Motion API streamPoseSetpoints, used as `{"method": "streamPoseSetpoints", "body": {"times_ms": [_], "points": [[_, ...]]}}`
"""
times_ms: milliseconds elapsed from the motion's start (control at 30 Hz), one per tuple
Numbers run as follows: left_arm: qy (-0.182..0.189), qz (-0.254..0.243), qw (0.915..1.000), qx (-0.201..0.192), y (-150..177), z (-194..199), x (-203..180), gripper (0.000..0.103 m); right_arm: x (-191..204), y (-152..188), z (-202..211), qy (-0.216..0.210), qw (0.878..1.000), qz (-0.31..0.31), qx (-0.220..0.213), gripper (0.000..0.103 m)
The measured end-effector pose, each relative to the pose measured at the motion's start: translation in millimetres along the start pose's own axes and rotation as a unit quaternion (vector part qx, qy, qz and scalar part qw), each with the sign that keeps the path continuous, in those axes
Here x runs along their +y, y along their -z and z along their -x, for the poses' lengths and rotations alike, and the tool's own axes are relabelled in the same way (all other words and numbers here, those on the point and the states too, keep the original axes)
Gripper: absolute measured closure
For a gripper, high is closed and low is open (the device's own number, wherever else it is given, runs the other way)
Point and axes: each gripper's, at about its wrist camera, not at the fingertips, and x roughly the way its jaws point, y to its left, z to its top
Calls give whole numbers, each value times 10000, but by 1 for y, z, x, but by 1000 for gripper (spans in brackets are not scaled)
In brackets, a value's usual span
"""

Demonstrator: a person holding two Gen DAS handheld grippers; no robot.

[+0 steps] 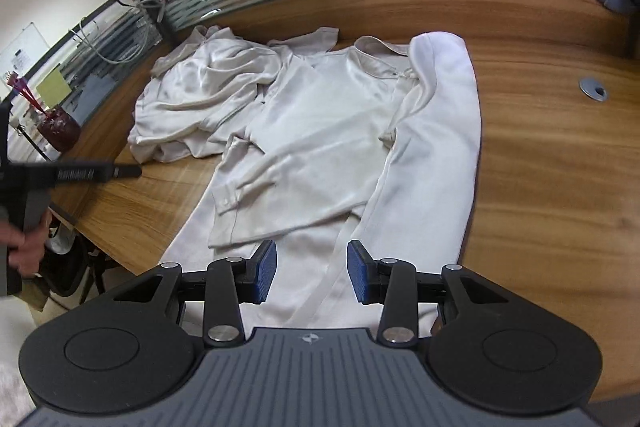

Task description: Fold clothes

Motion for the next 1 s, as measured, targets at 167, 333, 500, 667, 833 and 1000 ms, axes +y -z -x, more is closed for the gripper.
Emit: {"method": "streamPoseSetpoints", "body": {"times_ms": [167,333,500,667,833,1000], "points": [[346,-313,9989,-53,-27,-26,20,27,8,3,-12,507,9974,-429,-278,59],[1010,-821,9913,-213,-62,-40,42,27,14,-27,-43,1039,9885,-839,-713,59],[1307,-1397,9812,-264,-82,-47,55,27,6,-84,-84,1593,9750,-1155,-1032,59],[1341,-1717,9756,-284,-92,-54,60,27,-18,-143,-131,1976,9695,-1063,-983,60],[1139,-1405,9832,-261,-105,-60,59,27,-58,-188,-189,2257,9689,-783,-645,75],[879,-1141,9890,-325,-118,-64,57,25,-99,-203,-246,2209,9737,-552,-62,87]]}}
